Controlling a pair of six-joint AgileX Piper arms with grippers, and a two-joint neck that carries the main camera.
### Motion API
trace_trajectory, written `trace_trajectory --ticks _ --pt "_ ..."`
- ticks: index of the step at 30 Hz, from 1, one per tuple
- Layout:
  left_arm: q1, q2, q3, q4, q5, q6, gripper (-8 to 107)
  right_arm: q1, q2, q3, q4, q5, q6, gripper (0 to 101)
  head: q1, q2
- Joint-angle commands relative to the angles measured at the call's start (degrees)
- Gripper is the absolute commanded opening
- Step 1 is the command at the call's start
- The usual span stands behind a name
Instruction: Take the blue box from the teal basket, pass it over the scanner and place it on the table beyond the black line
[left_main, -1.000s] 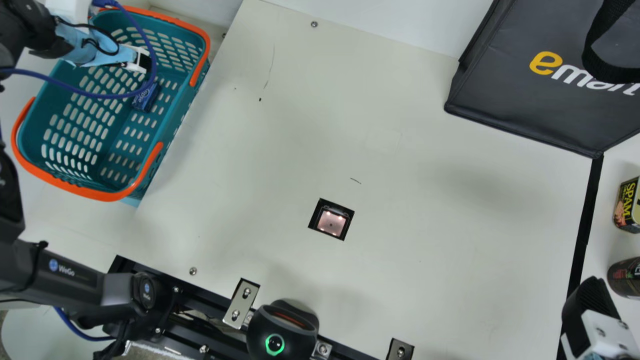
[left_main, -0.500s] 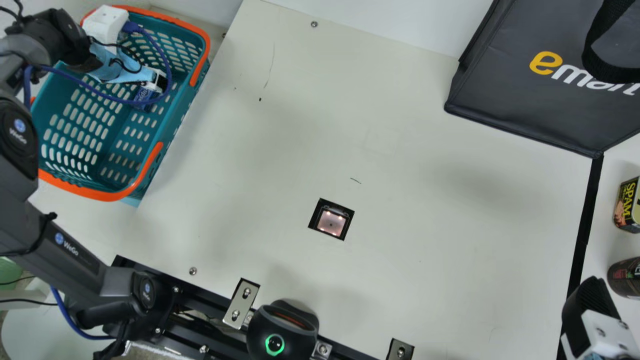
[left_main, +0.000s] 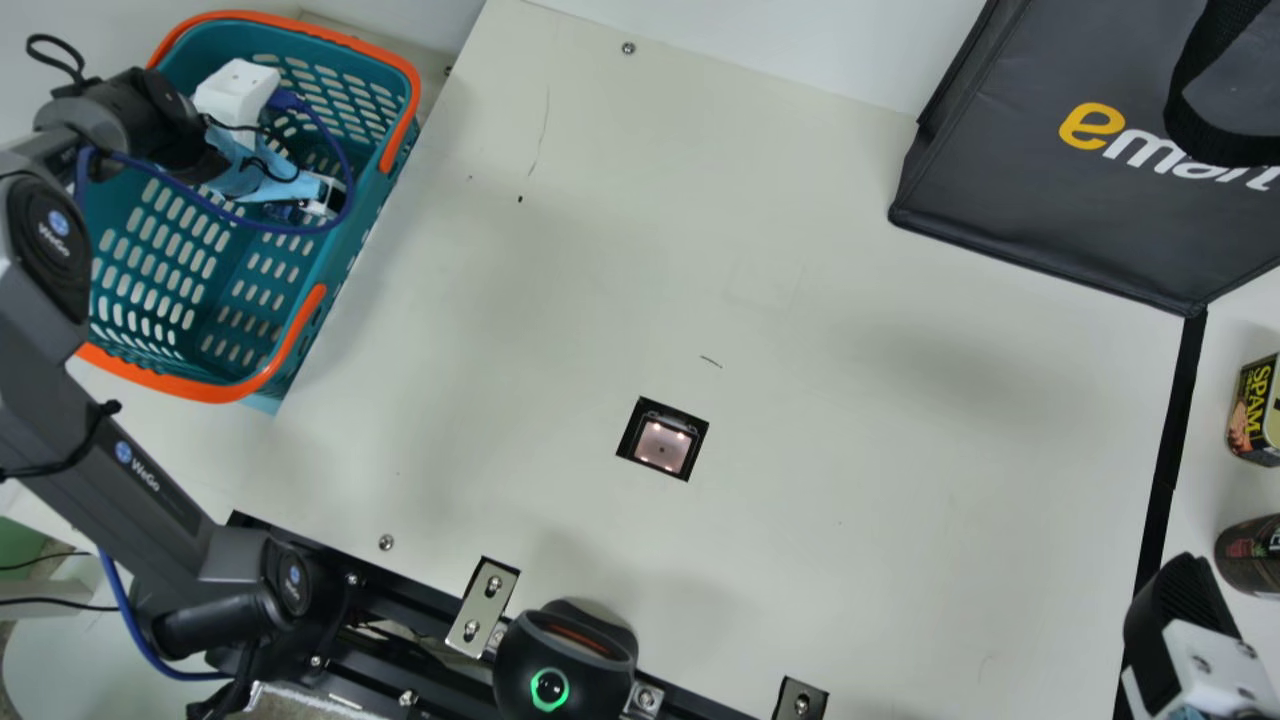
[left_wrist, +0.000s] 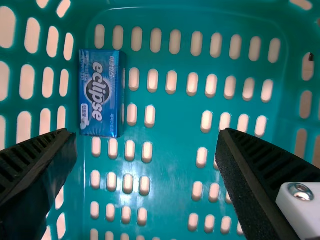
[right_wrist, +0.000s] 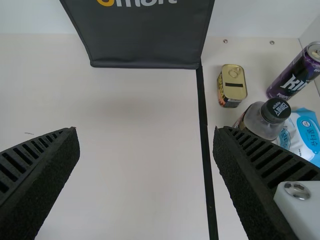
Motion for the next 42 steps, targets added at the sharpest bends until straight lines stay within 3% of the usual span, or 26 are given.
trace_trajectory --ticks 1,22,33,42 --pt "0.16 0.61 0.3 -0.27 -0.77 0.73 90 0.0 0.0 0.0 0.0 0.0 0.0 95 -1.66 0.14" --pt "0.03 5.9 0.38 -5.16 -8.09 4.51 90 0.0 0.0 0.0 0.0 -0.06 0.0 95 -1.66 0.14" --pt "-0.45 8.15 -1.04 -4.65 -8.01 3.51 90 0.0 0.0 0.0 0.0 -0.06 0.0 95 -1.66 0.14" --pt "-0.9 8.01 -1.1 -6.27 -3.03 3.14 90 0.0 0.0 0.0 0.0 0.0 0.0 95 -1.66 0.14"
